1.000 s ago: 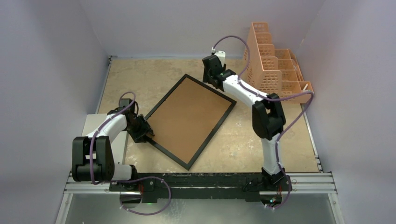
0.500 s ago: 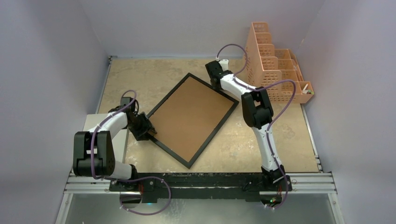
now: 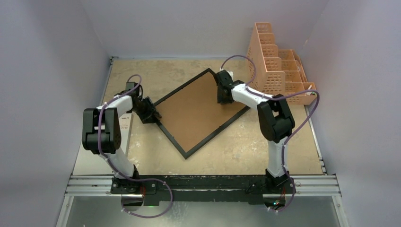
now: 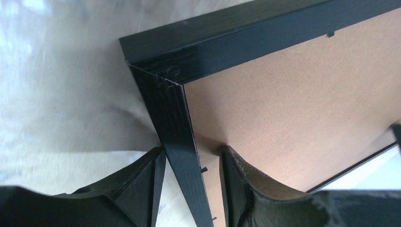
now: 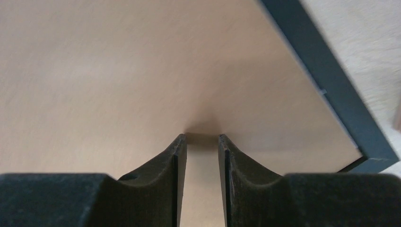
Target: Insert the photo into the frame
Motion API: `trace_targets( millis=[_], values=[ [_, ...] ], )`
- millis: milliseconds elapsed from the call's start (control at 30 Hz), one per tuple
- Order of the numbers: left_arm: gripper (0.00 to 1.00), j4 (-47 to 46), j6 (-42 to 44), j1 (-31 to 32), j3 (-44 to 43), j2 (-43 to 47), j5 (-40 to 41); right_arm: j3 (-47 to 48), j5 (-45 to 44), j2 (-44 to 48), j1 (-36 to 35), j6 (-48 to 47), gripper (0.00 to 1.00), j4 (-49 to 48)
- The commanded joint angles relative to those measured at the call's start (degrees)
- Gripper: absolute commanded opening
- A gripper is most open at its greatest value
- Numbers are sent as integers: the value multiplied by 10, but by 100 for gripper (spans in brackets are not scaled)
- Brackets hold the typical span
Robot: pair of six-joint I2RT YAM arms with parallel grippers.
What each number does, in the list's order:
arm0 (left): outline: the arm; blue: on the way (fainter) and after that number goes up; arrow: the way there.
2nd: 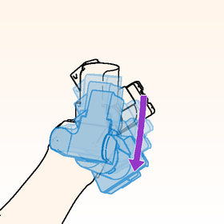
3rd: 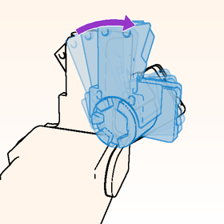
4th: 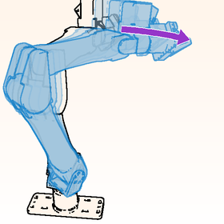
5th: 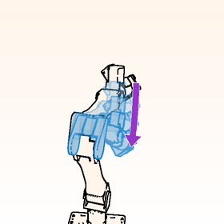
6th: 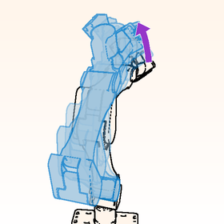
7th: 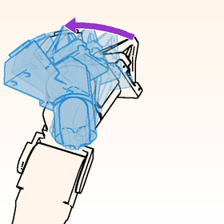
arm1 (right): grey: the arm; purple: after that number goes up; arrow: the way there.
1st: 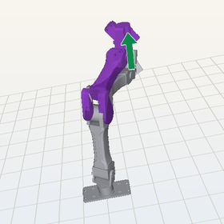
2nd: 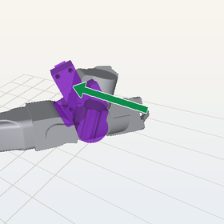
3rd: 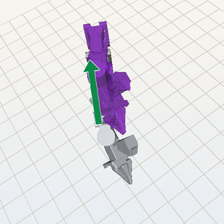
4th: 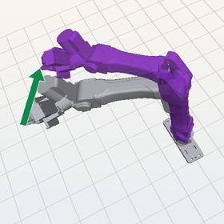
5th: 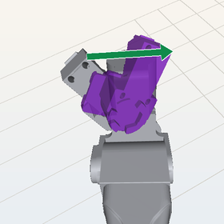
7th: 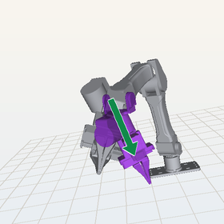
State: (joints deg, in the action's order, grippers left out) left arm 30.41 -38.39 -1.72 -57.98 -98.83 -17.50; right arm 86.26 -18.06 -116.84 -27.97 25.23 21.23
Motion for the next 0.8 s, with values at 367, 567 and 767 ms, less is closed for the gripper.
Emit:
trace_targets(
  millis=[367,567,767],
  values=[
    [49,-29,115,-5,-159,-49,37,-13,-21,108,-12,30,50,10],
    [57,-20,105,-5,-95,24,17,153,-87,-12,14,5,64,41],
    [64,-25,74,-2,5,114,-2,312,-159,-141,40,-27,59,124]
  ],
)
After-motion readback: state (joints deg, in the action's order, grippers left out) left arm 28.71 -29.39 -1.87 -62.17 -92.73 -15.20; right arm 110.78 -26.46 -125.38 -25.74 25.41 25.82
